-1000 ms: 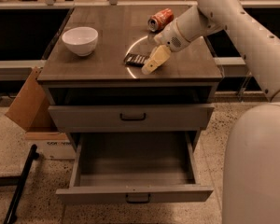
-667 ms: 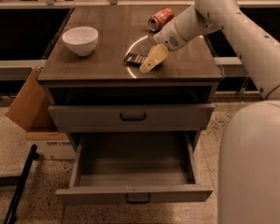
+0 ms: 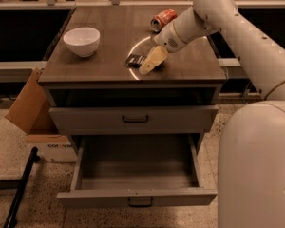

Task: Place rxbar chocolate into middle drawer

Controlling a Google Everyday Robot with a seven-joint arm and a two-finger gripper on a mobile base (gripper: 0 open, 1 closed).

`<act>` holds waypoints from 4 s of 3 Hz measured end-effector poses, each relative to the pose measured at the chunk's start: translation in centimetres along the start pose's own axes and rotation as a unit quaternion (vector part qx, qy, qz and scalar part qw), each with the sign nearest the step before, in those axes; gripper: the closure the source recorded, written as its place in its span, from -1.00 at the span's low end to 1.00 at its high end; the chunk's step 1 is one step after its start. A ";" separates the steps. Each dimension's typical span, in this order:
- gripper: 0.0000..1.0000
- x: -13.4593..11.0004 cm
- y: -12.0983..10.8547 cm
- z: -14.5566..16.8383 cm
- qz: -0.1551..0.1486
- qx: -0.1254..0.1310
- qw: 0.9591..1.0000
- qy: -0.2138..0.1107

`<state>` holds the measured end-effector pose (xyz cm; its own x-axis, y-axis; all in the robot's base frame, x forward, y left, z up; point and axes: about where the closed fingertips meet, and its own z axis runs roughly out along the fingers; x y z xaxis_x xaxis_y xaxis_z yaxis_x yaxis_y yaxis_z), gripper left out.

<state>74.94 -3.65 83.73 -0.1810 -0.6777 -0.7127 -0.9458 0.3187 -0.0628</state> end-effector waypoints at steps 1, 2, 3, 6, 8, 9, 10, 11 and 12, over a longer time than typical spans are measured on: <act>-0.65 -0.1 0.0 0.5 0.001 0.000 1.000 0.002; -0.18 -0.1 0.1 0.8 0.001 -0.001 1.000 0.004; 0.28 -0.1 0.3 1.2 0.001 -0.005 1.000 0.006; 1.00 -1.7 3.1 -1.8 -0.029 -0.012 0.999 -0.026; 1.00 -2.0 6.6 -3.5 -0.050 -0.036 0.997 -0.041; 1.00 -1.2 8.0 -3.6 -0.043 -0.036 0.998 -0.043; 1.00 0.2 11.4 -4.2 -0.031 -0.032 0.998 -0.044; 1.00 1.9 14.7 -4.3 -0.018 -0.032 0.998 -0.044; 1.00 5.3 18.0 -2.6 0.011 -0.051 0.998 -0.031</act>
Offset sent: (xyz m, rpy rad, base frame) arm 0.0015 0.0044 -0.0012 -0.0114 0.0000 -0.0085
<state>56.23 -3.19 80.67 -0.1875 -0.6281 -0.7552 -0.9650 0.2615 0.0221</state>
